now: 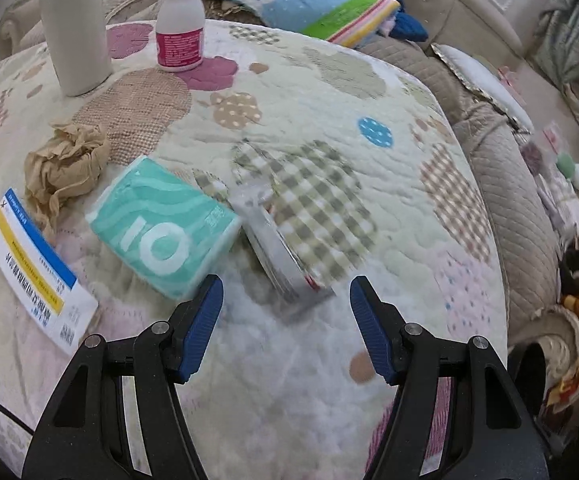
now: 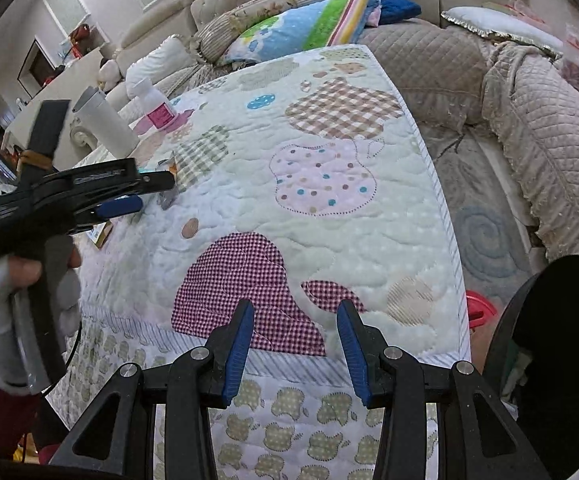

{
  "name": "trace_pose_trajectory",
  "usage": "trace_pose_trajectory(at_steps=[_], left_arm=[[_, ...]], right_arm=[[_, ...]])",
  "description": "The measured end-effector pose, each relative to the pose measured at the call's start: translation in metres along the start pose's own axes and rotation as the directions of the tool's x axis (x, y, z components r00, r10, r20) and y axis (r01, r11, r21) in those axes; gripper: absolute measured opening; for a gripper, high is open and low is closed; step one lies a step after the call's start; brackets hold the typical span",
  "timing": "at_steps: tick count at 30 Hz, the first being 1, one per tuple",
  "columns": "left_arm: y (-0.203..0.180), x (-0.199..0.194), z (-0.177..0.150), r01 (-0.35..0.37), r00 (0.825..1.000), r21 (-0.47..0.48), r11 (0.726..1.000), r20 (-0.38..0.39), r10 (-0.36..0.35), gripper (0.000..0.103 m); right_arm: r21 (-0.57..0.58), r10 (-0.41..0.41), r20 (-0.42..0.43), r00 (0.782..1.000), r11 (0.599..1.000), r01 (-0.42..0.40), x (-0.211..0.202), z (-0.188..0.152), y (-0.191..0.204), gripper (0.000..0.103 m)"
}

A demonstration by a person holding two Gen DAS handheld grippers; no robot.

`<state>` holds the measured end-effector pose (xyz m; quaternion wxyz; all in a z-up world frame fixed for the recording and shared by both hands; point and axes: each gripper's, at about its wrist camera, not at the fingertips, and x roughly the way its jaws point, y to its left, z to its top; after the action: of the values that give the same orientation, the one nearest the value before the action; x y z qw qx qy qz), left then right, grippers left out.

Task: Collect trash
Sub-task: 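Bring both grippers back over the bed toward the remaining items, then grasp the white snack wrapper with the left gripper while the right grasps the teal tissue pack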

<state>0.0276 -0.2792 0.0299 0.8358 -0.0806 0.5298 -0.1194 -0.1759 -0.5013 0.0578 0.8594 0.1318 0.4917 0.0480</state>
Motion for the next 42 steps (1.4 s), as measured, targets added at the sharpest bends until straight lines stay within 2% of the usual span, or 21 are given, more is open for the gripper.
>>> trace_pose_trajectory(at_steps=[3, 9, 11, 12, 14, 22, 28, 36, 38, 39, 40, 42], left_arm=[[0.004, 0.007, 0.007, -0.004, 1.000, -0.023, 1.000, 0.000, 0.004, 0.065], [-0.003, 0.013, 0.017, 0.006, 1.000, 0.006, 1.000, 0.016, -0.006, 0.062], [-0.004, 0.016, 0.017, 0.024, 1.000, 0.018, 1.000, 0.001, -0.024, 0.031], [-0.004, 0.015, 0.016, 0.013, 1.000, 0.032, 0.999, 0.001, -0.014, 0.023], [-0.003, 0.014, 0.014, 0.045, 0.999, 0.048, 0.998, -0.020, -0.044, 0.016], [0.002, -0.026, -0.007, 0.126, 0.992, 0.110, 0.986, -0.042, -0.122, 0.014], [0.032, -0.061, -0.012, 0.107, 0.994, 0.111, 0.988, -0.013, -0.106, 0.014], [0.097, -0.091, -0.009, 0.002, 0.999, 0.078, 0.997, 0.047, -0.005, 0.014], [0.110, -0.094, -0.008, -0.013, 0.999, 0.061, 0.998, 0.052, 0.010, 0.014], [0.116, -0.095, -0.007, -0.016, 0.999, 0.055, 0.998, 0.052, 0.013, 0.014], [0.121, -0.096, -0.007, -0.018, 0.999, 0.052, 0.998, 0.052, 0.016, 0.014], [0.130, -0.098, -0.006, -0.022, 0.998, 0.047, 0.999, 0.053, 0.019, 0.014]], right_arm=[[0.004, 0.004, -0.002, 1.000, 1.000, -0.004, 0.002, 0.002, -0.001, 0.041], [0.025, 0.011, -0.015, 1.000, 1.000, -0.011, 0.008, 0.004, -0.004, 0.041], [0.026, 0.014, -0.020, 1.000, 1.000, -0.014, 0.010, 0.003, -0.003, 0.041], [0.025, 0.015, -0.021, 1.000, 1.000, -0.015, 0.010, 0.003, -0.002, 0.041], [0.021, 0.017, -0.024, 1.000, 1.000, -0.017, 0.011, 0.004, -0.001, 0.041], [0.003, 0.055, -0.025, 0.998, 0.999, -0.054, 0.019, 0.010, 0.019, 0.041], [-0.040, 0.106, -0.039, 0.994, 0.993, -0.108, 0.039, 0.018, 0.054, 0.041], [-0.108, 0.172, -0.051, 0.984, 0.978, -0.177, 0.074, 0.049, 0.114, 0.042], [-0.136, 0.181, -0.048, 0.982, 0.973, -0.186, 0.082, 0.060, 0.132, 0.050], [-0.151, 0.183, -0.046, 0.982, 0.970, -0.188, 0.086, 0.065, 0.140, 0.065], [-0.172, 0.186, -0.041, 0.982, 0.967, -0.190, 0.091, 0.072, 0.149, 0.075], [-0.232, 0.180, -0.037, 0.983, 0.955, -0.184, 0.101, 0.087, 0.168, 0.075]])
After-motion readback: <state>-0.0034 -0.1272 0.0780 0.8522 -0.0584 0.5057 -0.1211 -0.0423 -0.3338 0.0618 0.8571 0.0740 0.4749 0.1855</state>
